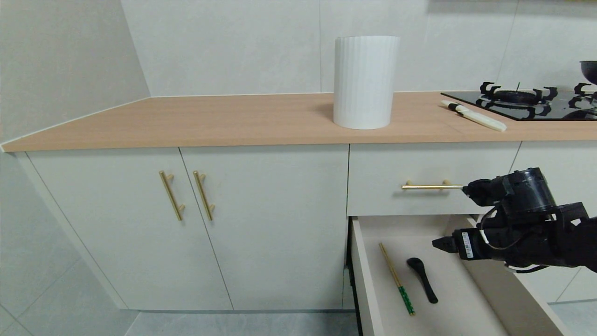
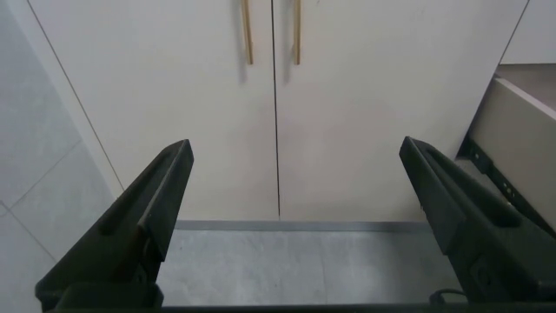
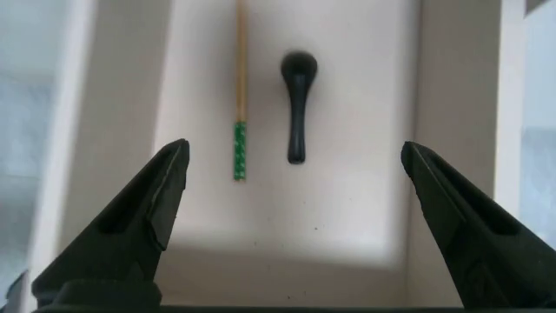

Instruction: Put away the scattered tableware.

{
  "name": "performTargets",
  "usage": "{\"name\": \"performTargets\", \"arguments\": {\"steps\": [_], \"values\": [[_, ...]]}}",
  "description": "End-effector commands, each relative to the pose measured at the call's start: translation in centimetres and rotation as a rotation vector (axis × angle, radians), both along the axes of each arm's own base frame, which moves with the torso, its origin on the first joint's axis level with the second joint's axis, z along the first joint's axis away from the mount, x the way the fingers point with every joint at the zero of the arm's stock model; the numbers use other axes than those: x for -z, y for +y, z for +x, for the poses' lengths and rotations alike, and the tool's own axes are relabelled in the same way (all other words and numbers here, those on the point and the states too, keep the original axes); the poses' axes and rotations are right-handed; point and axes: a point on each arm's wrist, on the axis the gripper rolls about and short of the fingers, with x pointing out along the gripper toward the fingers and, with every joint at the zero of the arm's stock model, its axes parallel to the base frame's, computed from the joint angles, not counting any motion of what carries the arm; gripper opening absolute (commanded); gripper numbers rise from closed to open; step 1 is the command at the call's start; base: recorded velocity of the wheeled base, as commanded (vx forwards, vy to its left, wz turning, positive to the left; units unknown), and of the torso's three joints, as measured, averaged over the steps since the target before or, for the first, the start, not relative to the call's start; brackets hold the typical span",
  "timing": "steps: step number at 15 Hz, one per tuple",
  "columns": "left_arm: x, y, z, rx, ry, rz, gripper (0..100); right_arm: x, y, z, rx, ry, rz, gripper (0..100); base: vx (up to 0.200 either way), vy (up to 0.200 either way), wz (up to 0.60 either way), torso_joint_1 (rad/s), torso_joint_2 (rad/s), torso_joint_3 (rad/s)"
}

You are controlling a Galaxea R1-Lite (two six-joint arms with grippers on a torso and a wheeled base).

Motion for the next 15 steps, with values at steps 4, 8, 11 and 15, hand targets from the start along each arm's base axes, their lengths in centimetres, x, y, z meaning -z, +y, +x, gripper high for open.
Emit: {"name": "performTargets", "arguments": {"steps": [4,8,11,15], "values": [[0.0,0.0,0.0,-0.001,0.0,0.0,100,-1.01,0.46,-1.47,-0.038,-0.019,0.01,100,0.0,0.0,0.0,0.0,0.0,0.0],[0.0,0.0,0.01,-0.001,0.002,-0.003,100,-0.78,0.43,-1.56,-0.038,-0.011,0.005,100,-0.2,0.0,0.0,0.008,0.0,-0.001],[0.0,0.0,0.0,-0.001,0.0,-0.005,100,-0.73,0.43,-1.55,-0.04,-0.008,0.004,100,-0.2,0.0,0.0,-0.004,0.0,0.004],[0.0,0.0,0.0,-0.001,0.0,-0.008,100,-0.54,0.45,-1.64,-0.042,0.0,0.002,100,-0.2,0.0,0.0,-0.001,0.0,0.002]]}}
